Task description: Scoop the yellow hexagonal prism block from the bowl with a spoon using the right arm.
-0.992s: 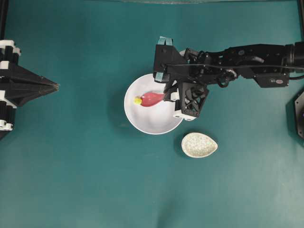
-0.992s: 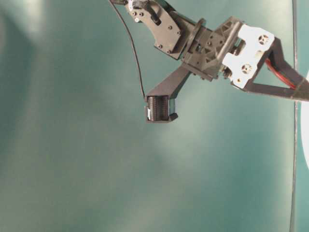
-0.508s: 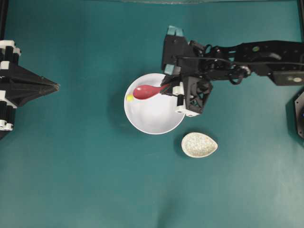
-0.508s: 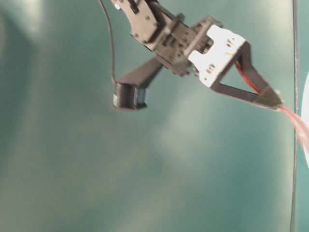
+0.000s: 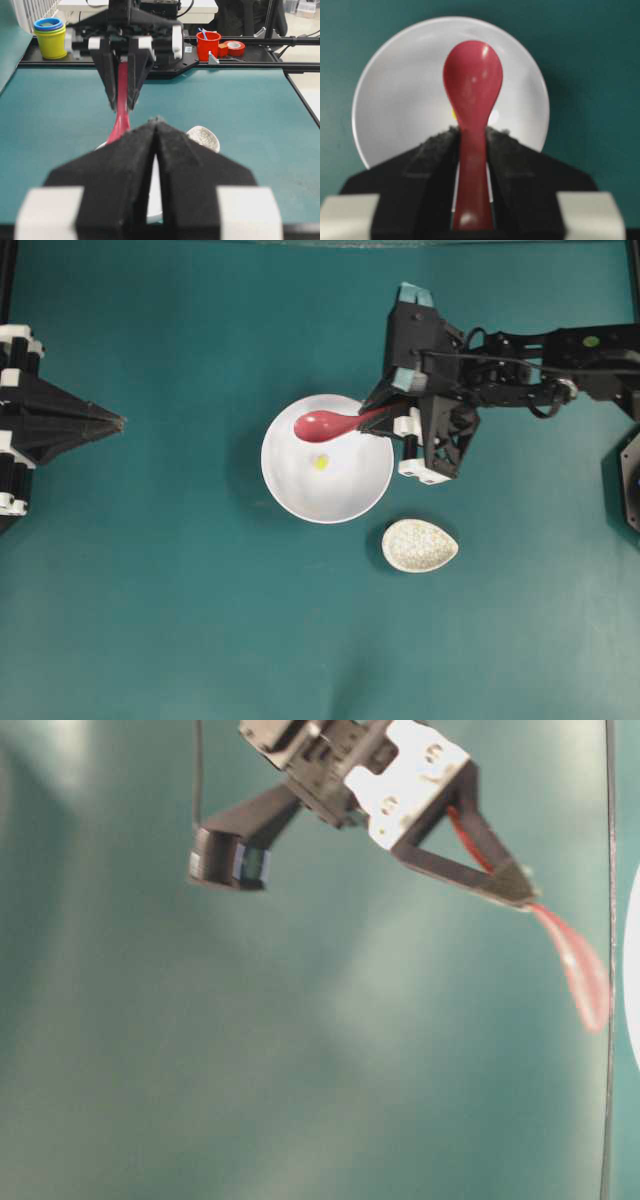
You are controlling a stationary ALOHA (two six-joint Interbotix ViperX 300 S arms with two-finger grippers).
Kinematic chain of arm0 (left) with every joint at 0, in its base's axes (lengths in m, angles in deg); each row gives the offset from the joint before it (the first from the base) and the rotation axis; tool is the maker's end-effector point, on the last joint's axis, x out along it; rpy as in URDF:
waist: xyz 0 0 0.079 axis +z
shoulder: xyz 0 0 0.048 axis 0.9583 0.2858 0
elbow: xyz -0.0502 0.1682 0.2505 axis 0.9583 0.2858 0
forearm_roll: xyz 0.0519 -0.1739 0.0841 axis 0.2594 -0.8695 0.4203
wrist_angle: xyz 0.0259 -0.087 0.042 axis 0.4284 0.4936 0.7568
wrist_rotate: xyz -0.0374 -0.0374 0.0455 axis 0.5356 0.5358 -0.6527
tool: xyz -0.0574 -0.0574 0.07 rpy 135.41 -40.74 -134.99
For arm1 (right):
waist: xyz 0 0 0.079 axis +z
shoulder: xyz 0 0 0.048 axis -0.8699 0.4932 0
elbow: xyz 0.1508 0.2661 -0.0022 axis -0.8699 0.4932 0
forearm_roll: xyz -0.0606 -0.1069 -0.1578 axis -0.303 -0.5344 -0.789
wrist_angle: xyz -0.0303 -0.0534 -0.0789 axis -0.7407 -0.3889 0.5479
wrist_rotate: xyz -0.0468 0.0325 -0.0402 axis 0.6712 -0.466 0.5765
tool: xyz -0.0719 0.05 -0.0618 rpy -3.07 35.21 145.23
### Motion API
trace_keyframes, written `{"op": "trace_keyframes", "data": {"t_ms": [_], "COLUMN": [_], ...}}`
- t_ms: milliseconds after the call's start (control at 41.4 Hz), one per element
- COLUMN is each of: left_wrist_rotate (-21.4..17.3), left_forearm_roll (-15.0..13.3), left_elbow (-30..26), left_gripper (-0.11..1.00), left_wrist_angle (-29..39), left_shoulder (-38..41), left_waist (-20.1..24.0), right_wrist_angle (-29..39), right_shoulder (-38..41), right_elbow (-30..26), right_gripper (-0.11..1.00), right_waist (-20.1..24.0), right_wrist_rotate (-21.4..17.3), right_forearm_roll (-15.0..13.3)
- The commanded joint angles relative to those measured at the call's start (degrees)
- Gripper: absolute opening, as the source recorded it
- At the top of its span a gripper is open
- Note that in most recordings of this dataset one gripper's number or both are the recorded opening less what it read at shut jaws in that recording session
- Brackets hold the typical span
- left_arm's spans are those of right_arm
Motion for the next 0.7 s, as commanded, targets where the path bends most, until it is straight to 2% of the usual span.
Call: {"op": "trace_keyframes", "data": {"t_ms": [0,121,266,459,677], "left_wrist_rotate": [-0.09,-0.09,0.00,0.00,0.00], "left_forearm_roll": [0.18,0.18,0.18,0.09,0.18], "left_elbow": [-1.41,-1.41,-1.41,-1.41,-1.41], "left_gripper": [-0.01,0.00,0.00,-0.01,-0.01], "left_wrist_angle": [-0.18,-0.18,-0.18,-0.18,-0.35], "left_shoulder": [0.26,0.26,0.26,0.26,0.26], "left_waist": [0.18,0.18,0.18,0.18,0.18], "right_wrist_angle": [0.09,2.20,7.73,17.14,25.93], "right_shoulder": [-3.16,-5.45,-7.12,-7.21,-3.87], "right_elbow": [-0.35,-0.09,0.00,-1.49,-5.89], "right_gripper": [0.24,0.24,0.24,0.24,0.24], "right_waist": [0.70,1.67,2.20,2.20,2.20], "right_wrist_rotate": [-0.09,-0.18,-1.14,-7.82,-13.71], "right_forearm_roll": [0.53,1.58,2.72,2.64,-0.62]}}
